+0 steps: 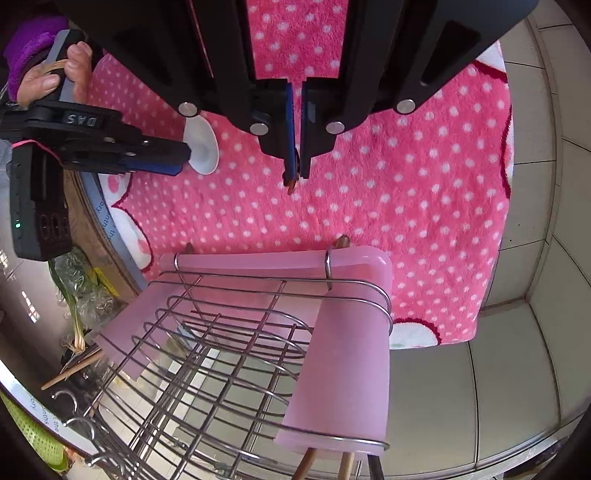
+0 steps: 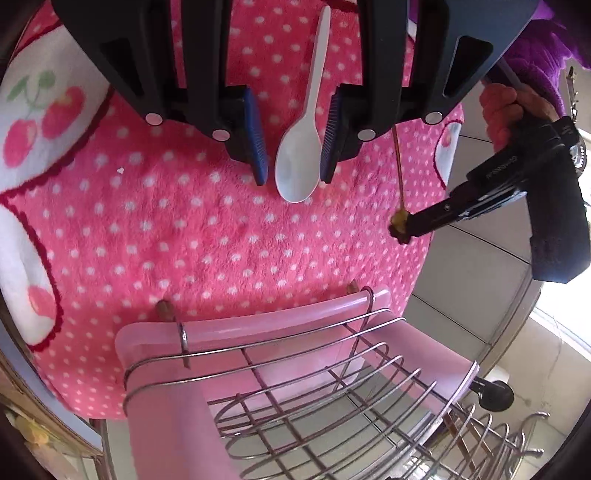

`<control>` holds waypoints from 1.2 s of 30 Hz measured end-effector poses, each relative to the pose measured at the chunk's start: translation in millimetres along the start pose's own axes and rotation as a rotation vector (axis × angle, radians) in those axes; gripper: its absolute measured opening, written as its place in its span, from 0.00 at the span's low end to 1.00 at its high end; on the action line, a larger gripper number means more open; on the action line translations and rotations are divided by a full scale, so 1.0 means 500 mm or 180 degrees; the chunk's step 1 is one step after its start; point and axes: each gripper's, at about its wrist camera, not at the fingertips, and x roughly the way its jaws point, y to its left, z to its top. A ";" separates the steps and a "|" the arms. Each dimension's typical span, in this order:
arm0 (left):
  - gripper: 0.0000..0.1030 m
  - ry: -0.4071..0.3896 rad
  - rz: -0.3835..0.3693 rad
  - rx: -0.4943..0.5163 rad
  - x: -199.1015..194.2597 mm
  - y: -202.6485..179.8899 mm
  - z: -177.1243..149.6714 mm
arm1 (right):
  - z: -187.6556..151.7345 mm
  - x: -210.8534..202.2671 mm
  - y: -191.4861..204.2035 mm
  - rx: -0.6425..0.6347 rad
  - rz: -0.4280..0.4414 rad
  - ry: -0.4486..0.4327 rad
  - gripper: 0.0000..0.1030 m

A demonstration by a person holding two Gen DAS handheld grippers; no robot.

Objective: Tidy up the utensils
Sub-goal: 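Grasp the gold spoon with the left tool while the right tool approaches the white spoon, then grasp the white spoon with the right tool while the left tool holds the gold spoon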

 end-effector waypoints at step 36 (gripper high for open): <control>0.01 -0.1613 0.0288 0.0227 -0.304 -0.045 0.024 | -0.040 -0.385 0.041 -0.0369 -0.0791 -0.2543 0.02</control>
